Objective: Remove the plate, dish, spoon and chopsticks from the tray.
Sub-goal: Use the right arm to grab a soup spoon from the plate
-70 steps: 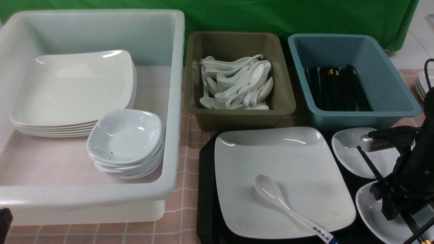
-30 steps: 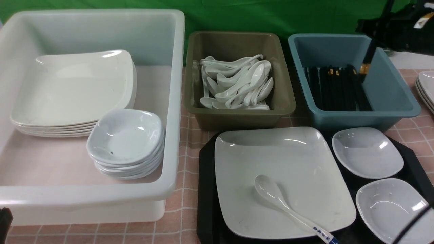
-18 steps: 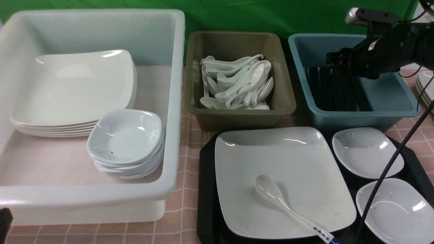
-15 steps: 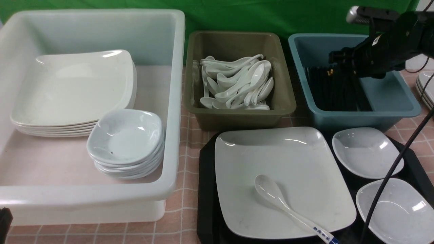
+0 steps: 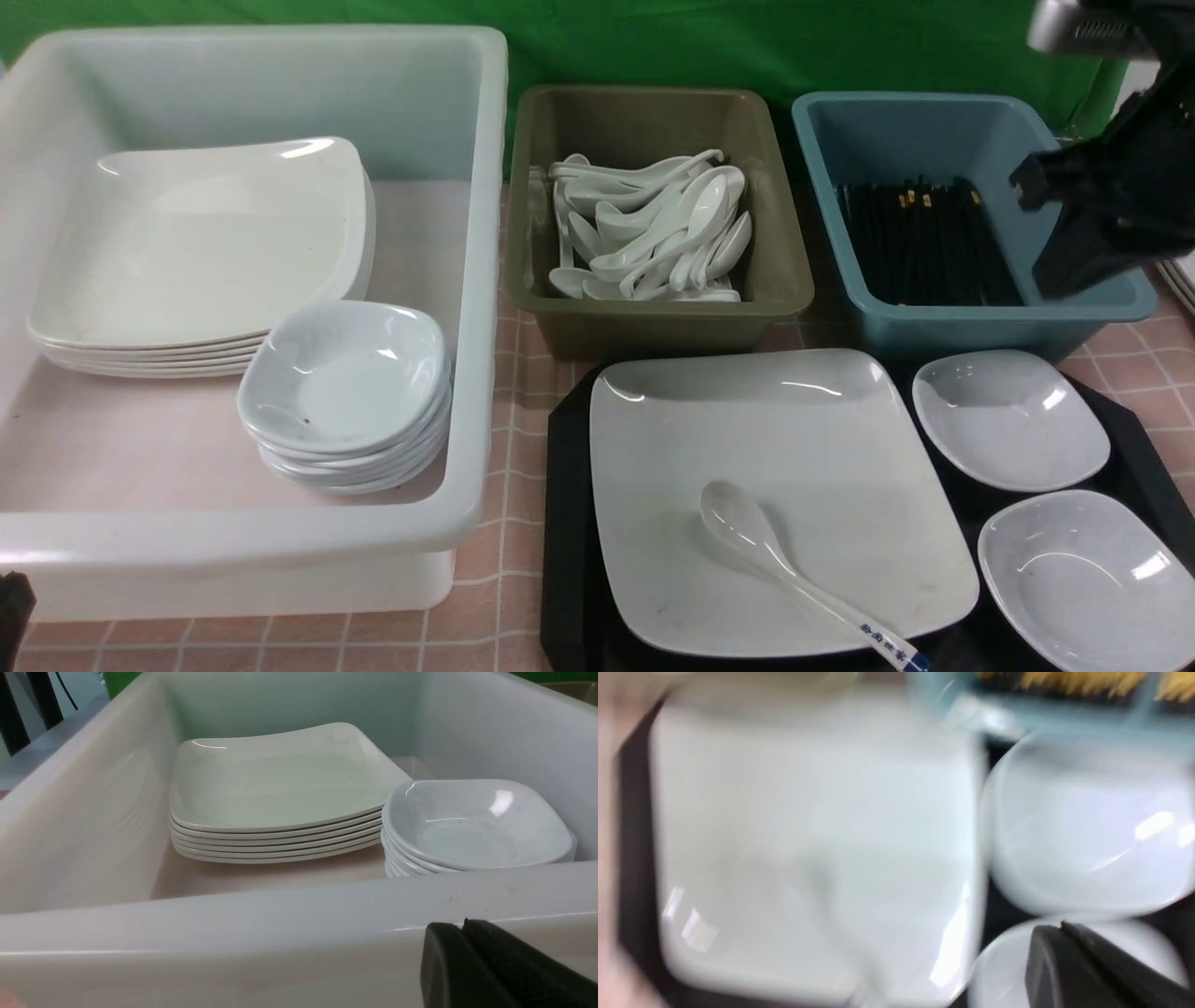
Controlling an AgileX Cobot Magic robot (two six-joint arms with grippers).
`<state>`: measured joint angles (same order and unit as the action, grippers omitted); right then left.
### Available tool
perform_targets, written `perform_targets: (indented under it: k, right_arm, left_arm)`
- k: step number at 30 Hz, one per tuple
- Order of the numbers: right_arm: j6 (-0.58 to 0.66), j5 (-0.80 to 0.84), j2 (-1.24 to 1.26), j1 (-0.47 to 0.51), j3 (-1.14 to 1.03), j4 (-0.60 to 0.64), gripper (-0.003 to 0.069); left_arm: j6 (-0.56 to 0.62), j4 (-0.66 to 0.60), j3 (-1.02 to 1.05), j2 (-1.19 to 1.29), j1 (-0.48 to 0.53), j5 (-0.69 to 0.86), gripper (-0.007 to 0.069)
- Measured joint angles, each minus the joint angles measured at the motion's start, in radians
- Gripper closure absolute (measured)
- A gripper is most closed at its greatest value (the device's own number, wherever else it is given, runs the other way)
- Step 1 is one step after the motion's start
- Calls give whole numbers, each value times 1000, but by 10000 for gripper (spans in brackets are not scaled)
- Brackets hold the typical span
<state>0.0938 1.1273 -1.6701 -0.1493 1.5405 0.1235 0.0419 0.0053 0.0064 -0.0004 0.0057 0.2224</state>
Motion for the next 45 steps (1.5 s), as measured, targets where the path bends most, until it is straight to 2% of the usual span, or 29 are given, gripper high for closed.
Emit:
perform_targets:
  k: [3,5,6,7,9,13,16,18,23,31,35,36,37,38,45]
  right_arm:
    - [60,-4,51,-54,-133,58,627]
    - [115,-44,76,-176,-288,90,597]
    - [115,-50,77,-186,-298,89,593]
    - [130,-83,75,-236,-349,90,564]
    - [154,-164,51,-354,-435,74,459]
    - [148,-266,-29,-501,-463,-51,265]
    - [93,-320,-86,-545,-453,-158,199]
    - [45,-332,-116,-547,-437,-210,188]
    - [-5,-353,-153,-518,-414,-247,183]
    - [-11,-345,-174,-484,-405,-234,184]
    - [-11,-339,-177,-483,-402,-221,306]
    - [-11,-338,-177,-483,-402,-218,359]
    - [-11,-334,-177,-483,-402,-215,466]
    - [-11,-334,-177,-483,-402,-215,492]
    - [-12,-326,-169,-483,-402,-218,496]
  left_arm:
    - [0,0,0,0,0,0,605]
    - [0,0,0,0,0,0,605]
    - [0,0,0,0,0,0,605]
    - [0,0,0,0,0,0,605]
    - [0,0,0,0,0,0,605]
    - [0,0,0,0,0,0,605]
    - [0,0,0,0,0,0,605]
    - [0,0,0,0,0,0,605]
    - [0,-5,0,0,0,0,605]
    - [0,0,0,0,0,0,605]
    - [0,0,0,0,0,0,605]
    - [0,0,0,0,0,0,605]
    - [0,0,0,0,0,0,605]
    - [0,0,0,0,0,0,605]
    - [0,0,0,0,0,0,605]
